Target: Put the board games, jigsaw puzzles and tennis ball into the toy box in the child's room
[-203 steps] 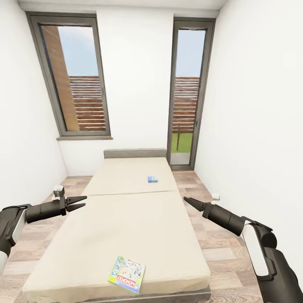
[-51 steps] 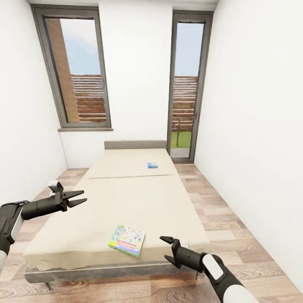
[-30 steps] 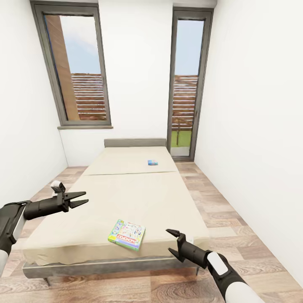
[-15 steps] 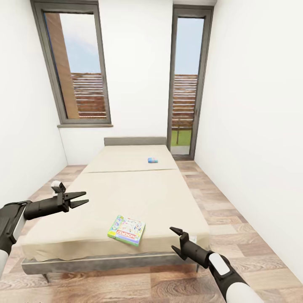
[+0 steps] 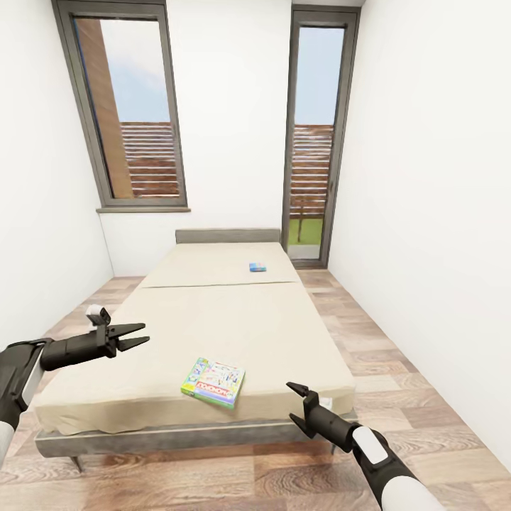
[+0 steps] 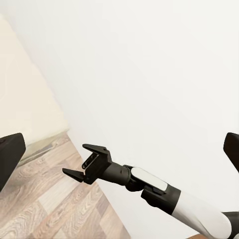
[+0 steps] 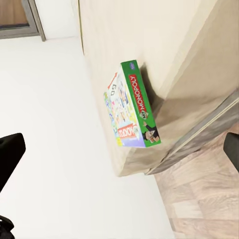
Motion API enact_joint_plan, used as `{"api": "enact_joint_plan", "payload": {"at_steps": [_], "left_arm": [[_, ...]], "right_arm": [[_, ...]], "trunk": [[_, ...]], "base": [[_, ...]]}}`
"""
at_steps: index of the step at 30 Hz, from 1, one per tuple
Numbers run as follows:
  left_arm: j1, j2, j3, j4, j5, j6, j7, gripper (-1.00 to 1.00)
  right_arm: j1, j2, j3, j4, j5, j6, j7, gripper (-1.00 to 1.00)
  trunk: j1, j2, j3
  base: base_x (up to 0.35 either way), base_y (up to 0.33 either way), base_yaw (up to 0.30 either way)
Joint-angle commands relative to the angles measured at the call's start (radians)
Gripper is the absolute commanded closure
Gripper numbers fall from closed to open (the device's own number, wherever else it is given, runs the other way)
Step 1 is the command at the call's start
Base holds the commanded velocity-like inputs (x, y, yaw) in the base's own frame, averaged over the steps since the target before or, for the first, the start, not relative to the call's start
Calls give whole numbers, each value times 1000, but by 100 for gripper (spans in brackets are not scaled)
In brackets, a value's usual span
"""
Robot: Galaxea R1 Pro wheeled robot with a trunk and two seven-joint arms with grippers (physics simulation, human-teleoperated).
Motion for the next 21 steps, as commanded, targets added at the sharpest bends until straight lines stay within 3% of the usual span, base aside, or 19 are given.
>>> {"api": "enact_joint_plan", "payload": {"at_steps": [1,4,8,12,15,21], "left_arm": [[0,0,0,0,-1,11,-4,-100],[0,1,0,-9,0,11,-4,-100],[28,-9,-15,-158,18,16,-4,-100],[70,-36,-74,-279,65,19,-4,-100],[81,-47,-120,-319,86,19,-4,-100],[86,-53,-144,-339,95,18,-4,-100]], "right_arm": [[-1,1,-7,-1,1,8,0,-100],[-1,4,-4,-2,2,13,-1,-100],[-1,7,-1,-6,2,15,5,-100],[-1,7,2,-9,5,14,10,-100],[-1,7,4,-11,7,12,12,-100],[-1,7,5,-13,10,8,14,-100]], "trunk": [[0,0,-1],[0,0,-1],[0,0,-1],[0,0,-1],[0,0,-1],[0,0,-1]], "base": [[0,0,0],[0,0,0],[0,0,0],[0,0,0],[0,0,0],[-18,10,0]]}}
